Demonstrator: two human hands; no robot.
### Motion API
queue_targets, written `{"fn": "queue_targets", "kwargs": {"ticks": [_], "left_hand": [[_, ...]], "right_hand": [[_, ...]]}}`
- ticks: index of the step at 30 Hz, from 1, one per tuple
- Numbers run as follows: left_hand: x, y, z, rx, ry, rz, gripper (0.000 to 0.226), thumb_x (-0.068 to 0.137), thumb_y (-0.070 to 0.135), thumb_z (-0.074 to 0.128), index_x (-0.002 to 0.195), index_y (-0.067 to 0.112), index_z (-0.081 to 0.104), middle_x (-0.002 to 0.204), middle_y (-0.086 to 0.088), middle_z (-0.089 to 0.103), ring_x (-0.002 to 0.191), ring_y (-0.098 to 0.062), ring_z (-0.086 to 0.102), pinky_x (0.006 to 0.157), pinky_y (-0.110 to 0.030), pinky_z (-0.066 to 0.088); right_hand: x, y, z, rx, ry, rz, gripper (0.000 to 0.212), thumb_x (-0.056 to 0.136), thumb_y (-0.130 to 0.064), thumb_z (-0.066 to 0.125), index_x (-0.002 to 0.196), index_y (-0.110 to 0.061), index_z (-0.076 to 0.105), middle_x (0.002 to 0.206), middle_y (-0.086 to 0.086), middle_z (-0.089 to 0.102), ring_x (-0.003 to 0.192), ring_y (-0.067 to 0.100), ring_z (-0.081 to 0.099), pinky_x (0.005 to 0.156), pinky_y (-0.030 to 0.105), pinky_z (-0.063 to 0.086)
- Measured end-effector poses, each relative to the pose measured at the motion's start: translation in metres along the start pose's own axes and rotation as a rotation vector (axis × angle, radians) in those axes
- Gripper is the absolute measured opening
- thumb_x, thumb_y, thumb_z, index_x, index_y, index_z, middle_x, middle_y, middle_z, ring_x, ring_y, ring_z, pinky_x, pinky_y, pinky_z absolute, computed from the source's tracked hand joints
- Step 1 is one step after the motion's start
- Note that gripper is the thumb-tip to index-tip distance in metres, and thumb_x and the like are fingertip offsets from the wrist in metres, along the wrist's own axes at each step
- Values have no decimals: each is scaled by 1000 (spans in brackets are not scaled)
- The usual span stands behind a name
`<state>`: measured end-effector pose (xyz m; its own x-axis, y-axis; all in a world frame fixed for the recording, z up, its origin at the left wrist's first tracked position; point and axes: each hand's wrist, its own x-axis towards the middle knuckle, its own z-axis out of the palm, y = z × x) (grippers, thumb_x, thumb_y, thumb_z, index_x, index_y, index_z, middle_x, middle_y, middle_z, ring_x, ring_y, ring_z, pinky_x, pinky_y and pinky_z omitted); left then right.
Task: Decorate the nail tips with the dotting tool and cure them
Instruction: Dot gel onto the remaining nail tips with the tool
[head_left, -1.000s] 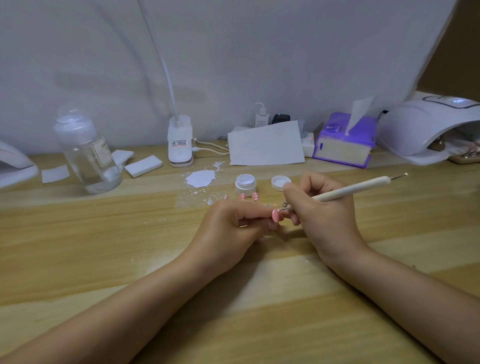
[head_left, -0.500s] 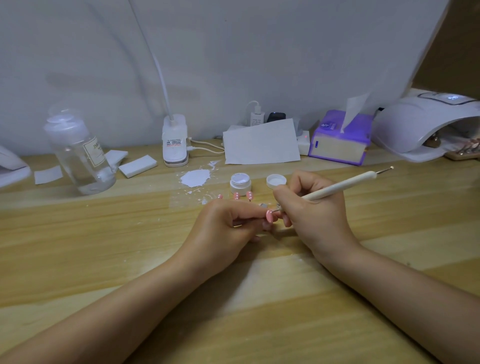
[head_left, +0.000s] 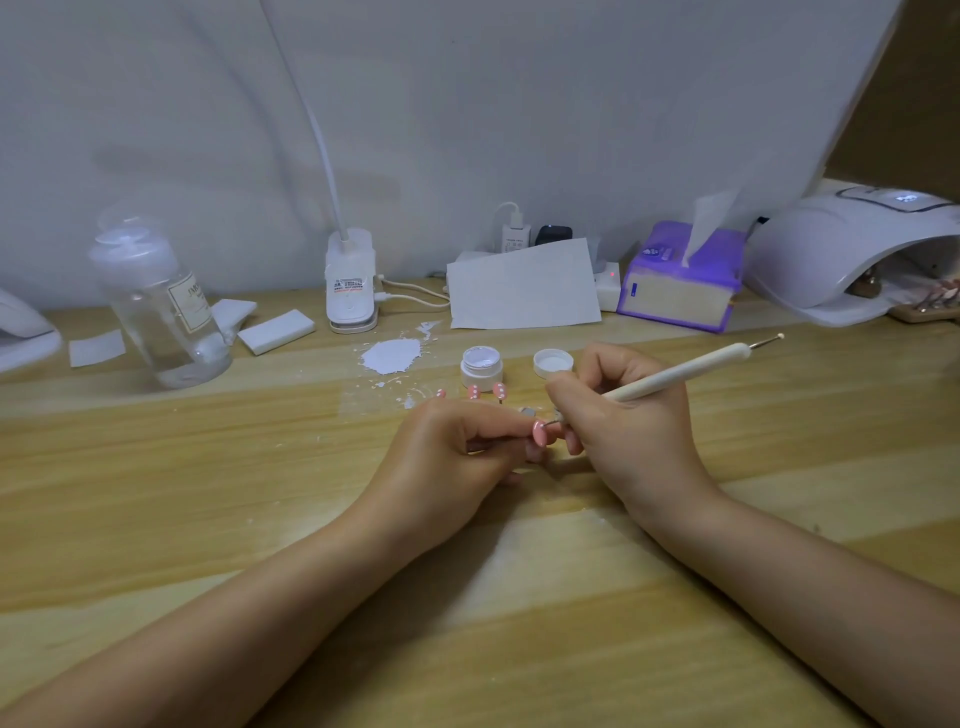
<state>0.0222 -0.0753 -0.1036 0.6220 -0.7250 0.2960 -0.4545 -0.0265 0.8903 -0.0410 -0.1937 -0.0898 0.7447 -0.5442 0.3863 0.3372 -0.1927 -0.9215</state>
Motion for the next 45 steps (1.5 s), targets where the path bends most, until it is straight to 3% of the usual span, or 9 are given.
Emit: {"fn": "queue_targets", "kwargs": {"ticks": [6,16,22,27,33,38,45], "left_hand": [[0,-1,0,22,4,12,13,82,5,63,87,8,75,78,3,73,73,0,60,63,-15,52],[0,0,0,18,0,5,16,82,3,63,87,14,75,80,2,73,72,5,60,60,-12,49],[0,0,0,19,-3,5,15,82,5,64,81,15,74,74,12,71,69,9,58,60,-12,50],[0,0,0,50,-6,25,13,83,4,63,87,7,74,78,0,73,68,8,56,60,-12,50],[0,0,1,39,-15,29,13,82,5,63,89,5,74,76,3,71,66,11,54,60,-10,47],[0,0,1,17,-5,14,13,82,3,63,88,8,74,74,10,70,69,10,56,60,-11,48],[0,-1,1,25,-1,10,13,82,4,64,86,9,74,75,10,71,69,11,56,60,-11,49]], "right_hand": [[1,1,-1,-21,6,-2,37,75,10,54,49,-7,34,40,4,32,29,0,41,37,13,34],[2,4,-1,-41,14,-12,39,74,8,55,48,-9,32,39,1,31,31,3,38,36,14,33],[3,5,-1,-54,26,-12,39,73,6,56,47,-11,32,41,2,32,34,6,36,37,14,33],[2,4,-1,-44,18,-12,38,74,8,55,47,-8,32,39,1,31,32,2,36,37,14,33],[1,2,0,-14,-2,7,40,75,11,53,48,-10,31,40,3,29,27,0,42,34,11,32],[2,4,-1,-59,20,-8,38,72,5,55,47,-11,32,42,6,31,32,4,37,38,16,32],[2,4,-1,-12,-1,3,41,75,9,54,47,-11,31,38,-1,31,29,1,41,35,12,32]]}}
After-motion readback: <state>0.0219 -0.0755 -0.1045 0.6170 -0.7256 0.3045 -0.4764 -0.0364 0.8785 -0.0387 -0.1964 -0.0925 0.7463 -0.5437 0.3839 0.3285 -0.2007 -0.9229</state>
